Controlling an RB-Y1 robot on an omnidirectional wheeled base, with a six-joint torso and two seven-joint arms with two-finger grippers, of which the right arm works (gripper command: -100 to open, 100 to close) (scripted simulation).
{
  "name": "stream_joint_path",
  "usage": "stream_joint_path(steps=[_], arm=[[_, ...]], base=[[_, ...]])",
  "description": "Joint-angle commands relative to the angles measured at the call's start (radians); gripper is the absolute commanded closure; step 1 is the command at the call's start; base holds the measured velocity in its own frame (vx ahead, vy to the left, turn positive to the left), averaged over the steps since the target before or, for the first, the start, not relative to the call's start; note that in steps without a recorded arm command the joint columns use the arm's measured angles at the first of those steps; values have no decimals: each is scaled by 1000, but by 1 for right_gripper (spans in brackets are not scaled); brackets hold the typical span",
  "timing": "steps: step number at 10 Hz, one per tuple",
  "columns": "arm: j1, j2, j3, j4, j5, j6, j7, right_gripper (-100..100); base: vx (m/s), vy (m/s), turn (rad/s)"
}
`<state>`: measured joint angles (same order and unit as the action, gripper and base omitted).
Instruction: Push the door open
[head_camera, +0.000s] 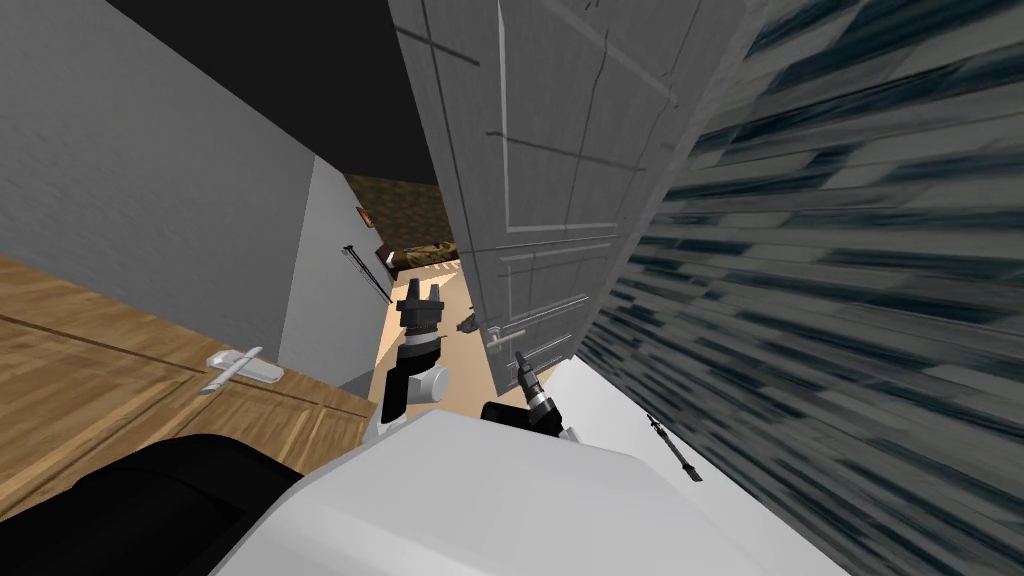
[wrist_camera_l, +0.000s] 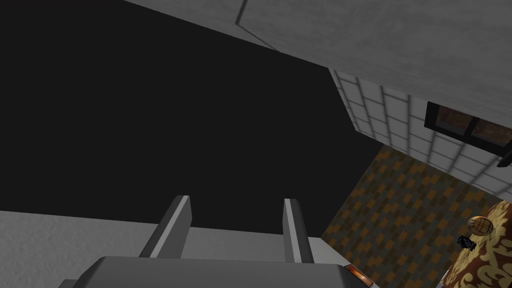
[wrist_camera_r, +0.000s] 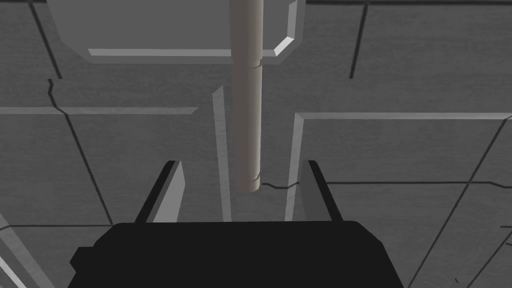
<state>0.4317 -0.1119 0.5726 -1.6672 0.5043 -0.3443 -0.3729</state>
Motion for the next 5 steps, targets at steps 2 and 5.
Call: stream_joint_path(steps=[2,5], arm=[[8,2,-9,-4,-3,-1,2,-100],[-12,14,-18,11,-9,9,9,-100]], base=[[-182,-6,-66],[134,83,27]])
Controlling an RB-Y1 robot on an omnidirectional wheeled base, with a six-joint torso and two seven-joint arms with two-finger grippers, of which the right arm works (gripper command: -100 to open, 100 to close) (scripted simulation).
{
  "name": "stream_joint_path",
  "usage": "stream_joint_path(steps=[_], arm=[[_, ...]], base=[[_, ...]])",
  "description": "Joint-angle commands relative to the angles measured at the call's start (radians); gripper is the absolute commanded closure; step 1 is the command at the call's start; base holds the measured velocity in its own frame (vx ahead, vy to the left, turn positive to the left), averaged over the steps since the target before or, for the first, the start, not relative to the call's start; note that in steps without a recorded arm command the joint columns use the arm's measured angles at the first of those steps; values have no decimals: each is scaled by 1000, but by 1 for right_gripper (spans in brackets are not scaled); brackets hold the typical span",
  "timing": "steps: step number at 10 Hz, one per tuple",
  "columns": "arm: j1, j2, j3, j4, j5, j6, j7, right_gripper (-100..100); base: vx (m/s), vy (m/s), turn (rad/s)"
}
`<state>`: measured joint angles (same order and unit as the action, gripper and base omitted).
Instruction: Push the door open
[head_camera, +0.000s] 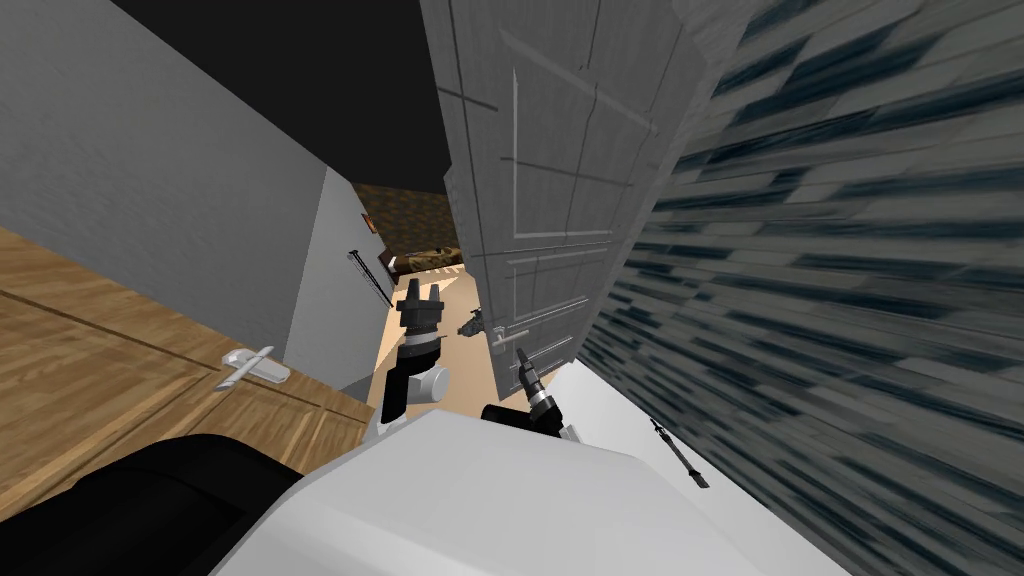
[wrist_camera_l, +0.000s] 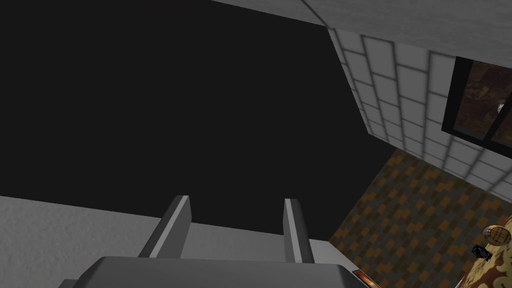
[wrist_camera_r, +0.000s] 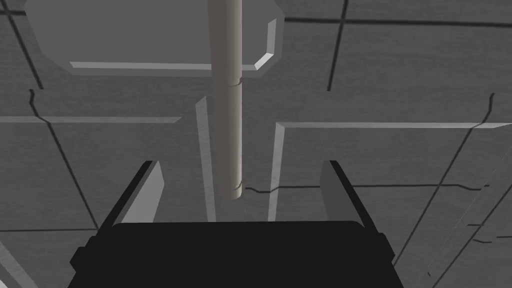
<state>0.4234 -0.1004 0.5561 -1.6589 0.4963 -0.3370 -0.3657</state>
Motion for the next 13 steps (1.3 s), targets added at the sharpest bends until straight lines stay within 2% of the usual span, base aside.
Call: stream_joint_path(steps=[1,4,5,6,11,13], arm=[[-12,8,-4,9,-3,5,4,-100],[-30,22,-10,23,-8,14,9,-100],[-25,19,-8,19,-6,13,7,-100],[-25,19,-8,19,-6,13,7,100],[-25,19,-8,19,-6,13,7,100],[-32,15,-30,27,-14,18,13,100]], base=[[146,88,23],[163,111,24],[66,46,4],[-8,-5,-7],[-12,-9,1],[72,100,-70]])
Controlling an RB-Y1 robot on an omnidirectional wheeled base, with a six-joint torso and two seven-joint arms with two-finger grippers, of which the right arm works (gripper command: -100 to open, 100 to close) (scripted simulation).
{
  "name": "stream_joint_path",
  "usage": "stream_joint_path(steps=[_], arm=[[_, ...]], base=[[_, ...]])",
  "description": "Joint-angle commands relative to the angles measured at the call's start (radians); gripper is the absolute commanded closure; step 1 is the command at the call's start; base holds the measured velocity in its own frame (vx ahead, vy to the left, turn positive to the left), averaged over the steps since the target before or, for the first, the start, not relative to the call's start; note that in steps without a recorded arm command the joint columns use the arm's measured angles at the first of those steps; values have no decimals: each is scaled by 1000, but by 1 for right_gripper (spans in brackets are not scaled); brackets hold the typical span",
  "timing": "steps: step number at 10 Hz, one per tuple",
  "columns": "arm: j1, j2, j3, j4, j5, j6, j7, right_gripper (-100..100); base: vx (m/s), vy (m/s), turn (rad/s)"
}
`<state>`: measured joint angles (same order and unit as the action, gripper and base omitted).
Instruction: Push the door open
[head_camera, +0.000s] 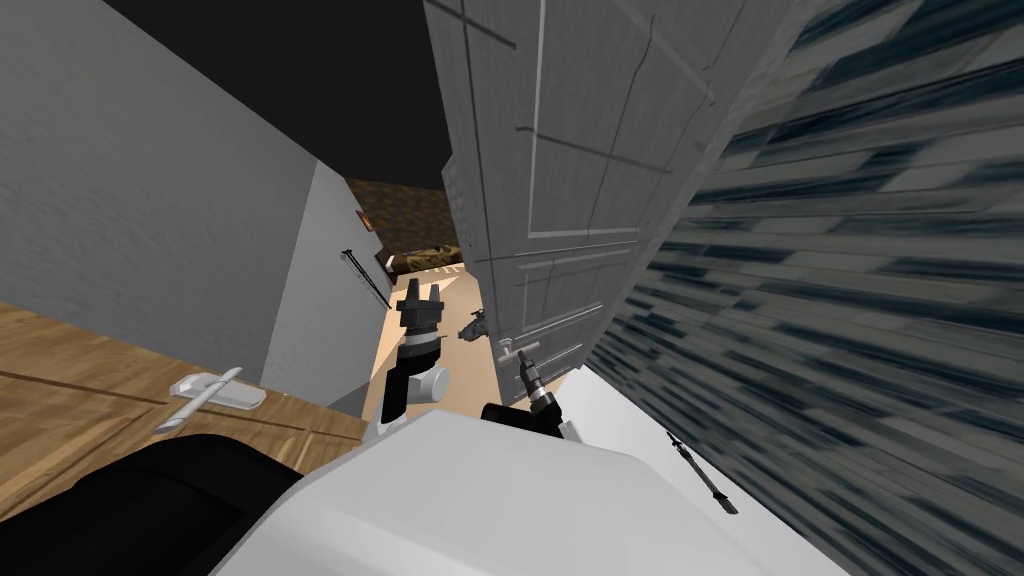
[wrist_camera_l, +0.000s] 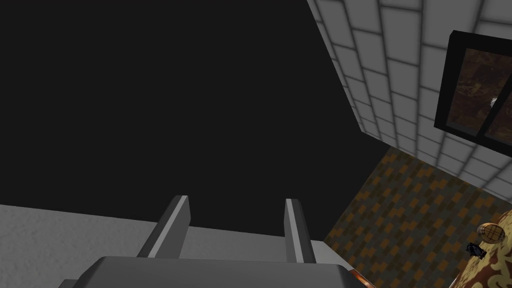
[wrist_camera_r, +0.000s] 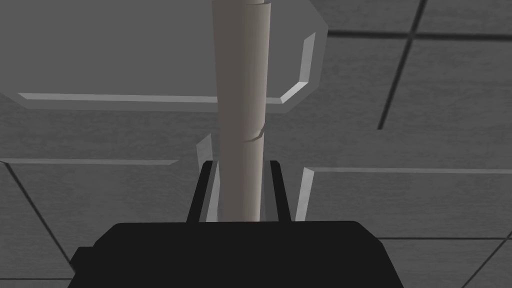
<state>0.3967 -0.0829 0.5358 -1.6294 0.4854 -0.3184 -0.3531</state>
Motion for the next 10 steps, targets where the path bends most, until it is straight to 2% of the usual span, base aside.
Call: stream_joint_path(steps=[1,5,10], arm=[[-9,-3,-20,1,-7,1,3,100],[-25,0,-63,12,-22,6,14,100],[-50,15,-135,32,-47,14,32,100]], base=[[124,150,-57],[133,161,-70],[142,164,-84]])
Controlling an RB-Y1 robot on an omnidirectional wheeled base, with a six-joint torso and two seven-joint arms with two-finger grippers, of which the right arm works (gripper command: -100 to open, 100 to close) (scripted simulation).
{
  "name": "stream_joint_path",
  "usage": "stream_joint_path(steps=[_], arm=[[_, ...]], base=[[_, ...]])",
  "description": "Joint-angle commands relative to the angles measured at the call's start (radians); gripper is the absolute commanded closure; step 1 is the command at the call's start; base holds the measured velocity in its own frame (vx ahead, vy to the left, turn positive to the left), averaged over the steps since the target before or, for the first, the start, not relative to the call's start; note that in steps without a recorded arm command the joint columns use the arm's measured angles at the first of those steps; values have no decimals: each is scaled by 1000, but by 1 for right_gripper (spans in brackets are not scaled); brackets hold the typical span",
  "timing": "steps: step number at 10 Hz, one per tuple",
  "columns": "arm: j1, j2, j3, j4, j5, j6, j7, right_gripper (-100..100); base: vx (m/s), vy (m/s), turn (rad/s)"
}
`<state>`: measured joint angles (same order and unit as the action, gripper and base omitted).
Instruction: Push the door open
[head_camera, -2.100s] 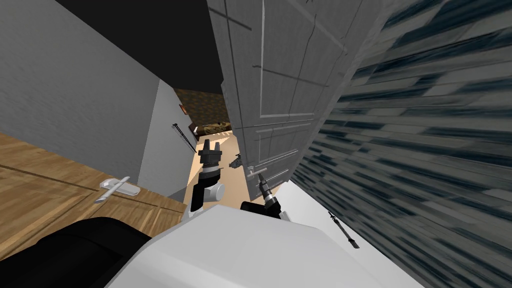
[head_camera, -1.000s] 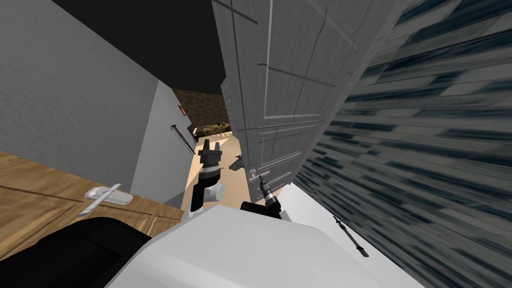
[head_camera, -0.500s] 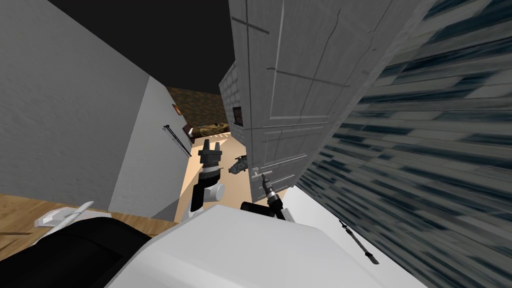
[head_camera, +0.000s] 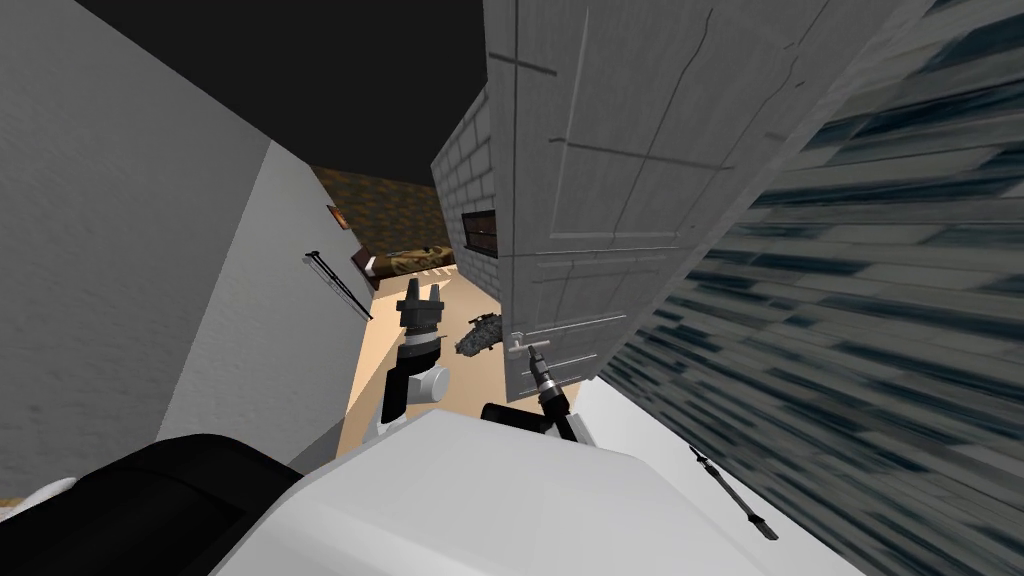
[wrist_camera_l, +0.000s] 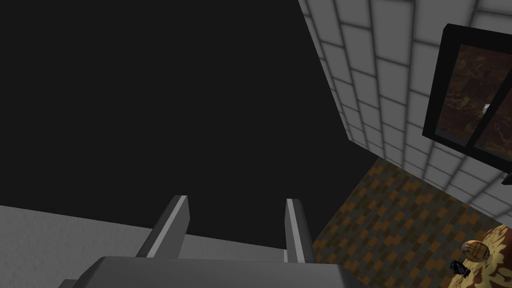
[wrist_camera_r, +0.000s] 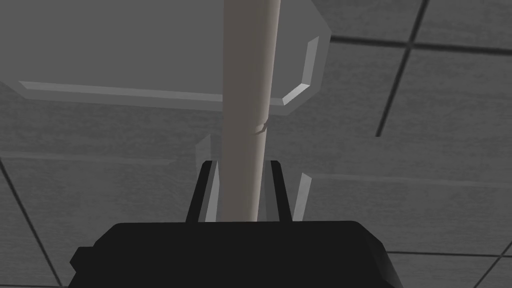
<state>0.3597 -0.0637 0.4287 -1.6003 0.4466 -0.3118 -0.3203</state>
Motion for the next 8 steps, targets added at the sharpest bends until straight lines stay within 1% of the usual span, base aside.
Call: stream_joint_path(steps=[1,2,4,8], arm=[[-17,-1,-37,5,-11,9,2,100],[-20,2,-46,8,-14,10,4,100],[-27,9,-65,13,-21,12,9,100],[-40,27,-100,23,-33,16,18,100]], base=[[130,173,-104],[106,133,-65],[82,86,-52],[77,110,-61]])
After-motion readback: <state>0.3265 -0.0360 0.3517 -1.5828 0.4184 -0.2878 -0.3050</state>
